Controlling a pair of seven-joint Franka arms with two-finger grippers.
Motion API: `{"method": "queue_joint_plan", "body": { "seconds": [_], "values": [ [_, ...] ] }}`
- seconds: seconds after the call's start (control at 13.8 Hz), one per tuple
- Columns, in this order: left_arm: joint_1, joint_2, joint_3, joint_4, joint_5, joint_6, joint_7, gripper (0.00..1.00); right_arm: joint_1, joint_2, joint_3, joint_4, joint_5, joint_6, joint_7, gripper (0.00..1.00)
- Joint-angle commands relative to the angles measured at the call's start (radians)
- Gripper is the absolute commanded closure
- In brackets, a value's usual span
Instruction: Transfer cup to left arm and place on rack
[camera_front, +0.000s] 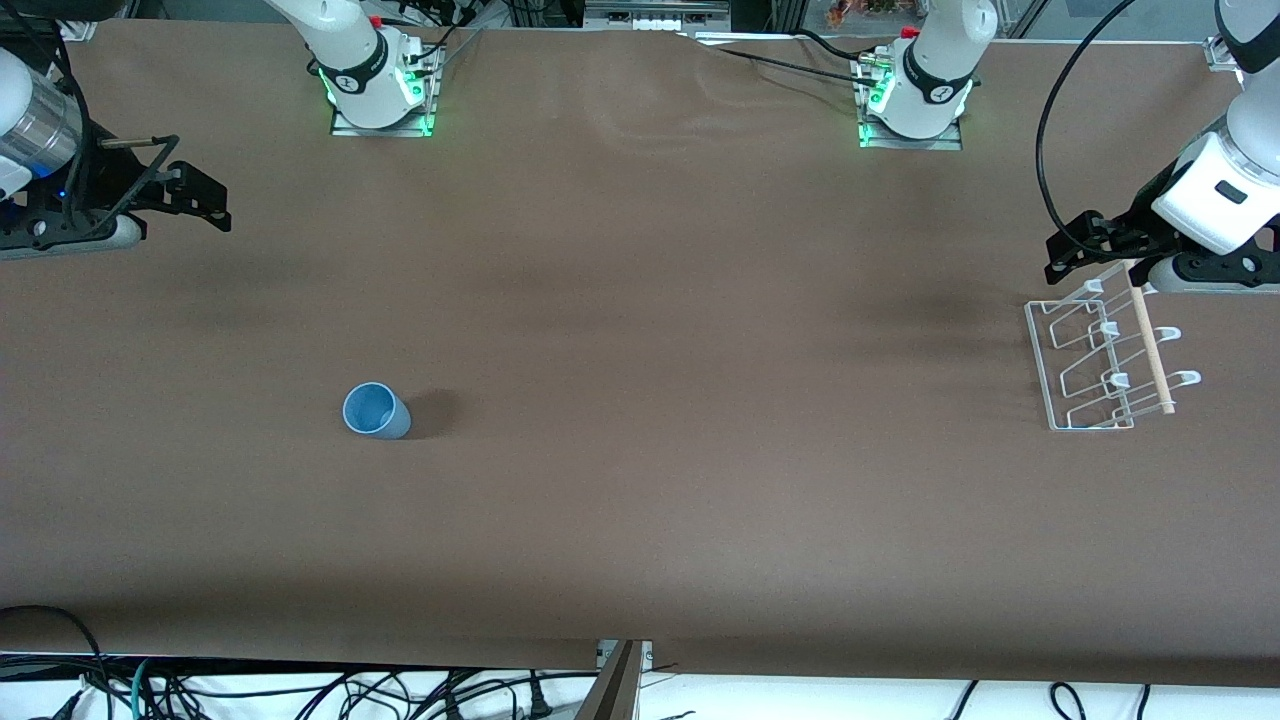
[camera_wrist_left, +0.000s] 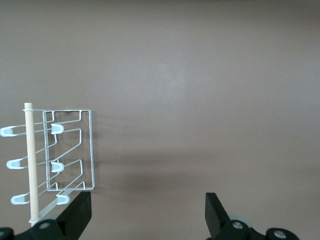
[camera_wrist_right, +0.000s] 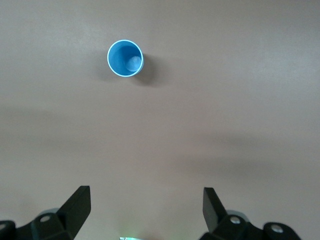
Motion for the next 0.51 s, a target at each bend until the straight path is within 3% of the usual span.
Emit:
{"method": "queue_joint_plan", "body": {
  "seconds": [0.0, 0.44],
  "values": [
    [0.004, -0.012, -0.007, -0.004, 0.019, 0.003, 0.018, 0.0, -0.011, 0.003, 0.006, 0.011, -0.003, -0.022, 0.013, 0.01],
    [0.004, -0.012, -0.007, -0.004, 0.019, 0.003, 0.018, 0.0, -0.012, 0.009, 0.006, 0.021, -0.004, -0.022, 0.016, 0.01]
  ]
}}
